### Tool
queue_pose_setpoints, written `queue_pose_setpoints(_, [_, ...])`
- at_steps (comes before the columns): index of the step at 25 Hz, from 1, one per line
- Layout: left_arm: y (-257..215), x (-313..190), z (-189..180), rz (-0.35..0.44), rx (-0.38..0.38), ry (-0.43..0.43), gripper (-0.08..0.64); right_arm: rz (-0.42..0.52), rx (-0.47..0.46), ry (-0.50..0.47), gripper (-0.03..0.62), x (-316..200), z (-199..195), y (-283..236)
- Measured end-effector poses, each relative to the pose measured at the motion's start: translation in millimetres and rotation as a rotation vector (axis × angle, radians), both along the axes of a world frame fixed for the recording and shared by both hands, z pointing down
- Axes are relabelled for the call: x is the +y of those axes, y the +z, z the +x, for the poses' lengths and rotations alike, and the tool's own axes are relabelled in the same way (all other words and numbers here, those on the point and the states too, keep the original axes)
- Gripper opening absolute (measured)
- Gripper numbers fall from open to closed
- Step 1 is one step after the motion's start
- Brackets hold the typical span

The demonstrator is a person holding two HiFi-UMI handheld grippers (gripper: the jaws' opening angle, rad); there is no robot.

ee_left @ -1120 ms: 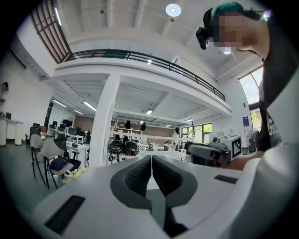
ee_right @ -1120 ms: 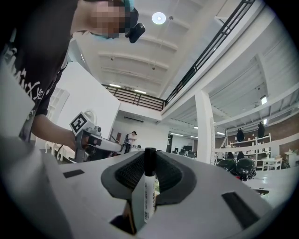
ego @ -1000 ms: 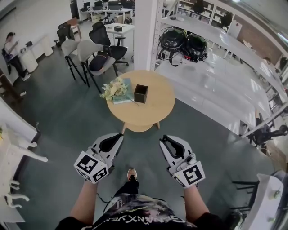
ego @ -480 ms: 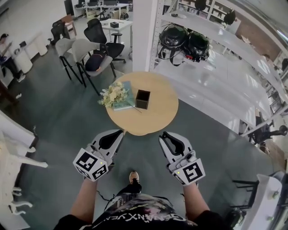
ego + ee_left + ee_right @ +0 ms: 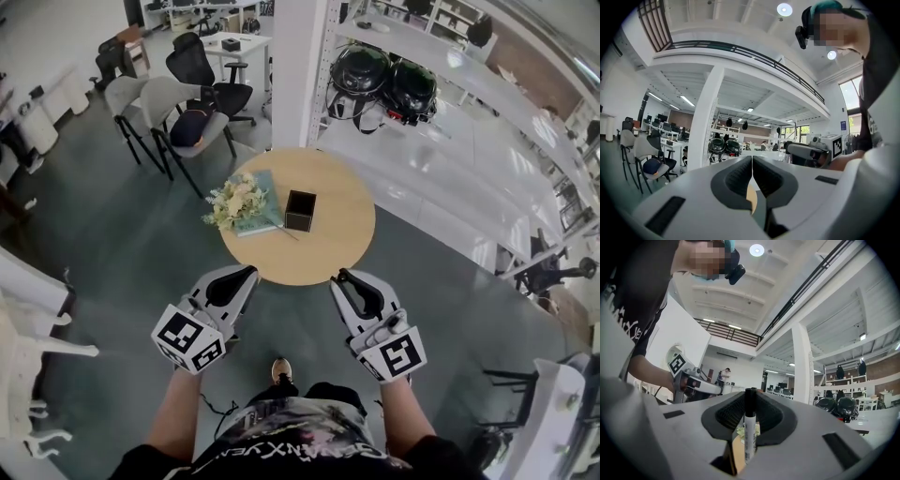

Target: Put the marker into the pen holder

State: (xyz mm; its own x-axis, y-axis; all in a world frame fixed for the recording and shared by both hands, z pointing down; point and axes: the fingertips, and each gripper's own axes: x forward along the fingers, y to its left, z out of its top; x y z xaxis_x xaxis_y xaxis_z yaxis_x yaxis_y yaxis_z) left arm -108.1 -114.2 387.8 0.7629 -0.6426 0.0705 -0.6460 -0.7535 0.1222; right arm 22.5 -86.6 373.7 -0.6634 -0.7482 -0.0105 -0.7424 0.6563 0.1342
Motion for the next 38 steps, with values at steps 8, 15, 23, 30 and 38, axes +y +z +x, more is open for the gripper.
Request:
queue_pose_setpoints(8, [0.4,-18.7,2.1,0.001,0.014,0.017,0.023,-0.006,0.007,0.012,0.067,-15.3,-4.2,1.9])
queue_pose_setpoints(15, [3.6,-30.9,7.2,-0.008,0.018,0.024,0.023,-0.006,0.005,0.020,0.067,-29.8,-2.4,3.8])
queue_pose_setpoints(23, [15.6,-66.5,12.0,-0.010,0.005,0.009,0.023,-0.002,-0.010,0.006,0.067,-68.6,0.9,17.1])
queue_pose_setpoints(30, [15.8,-113.5,14.3,-0.019,-0.010,-0.009,0.023,-0.004,-0.030,-0.018,0.067,-120.2,2.6,17.5])
queue_pose_setpoints(38, [22.4,-164.1,23.7,-0.029,-0.018,-0.022,0.023,-0.004,-0.041,-0.052,0.067,-177.2,1.7,21.3])
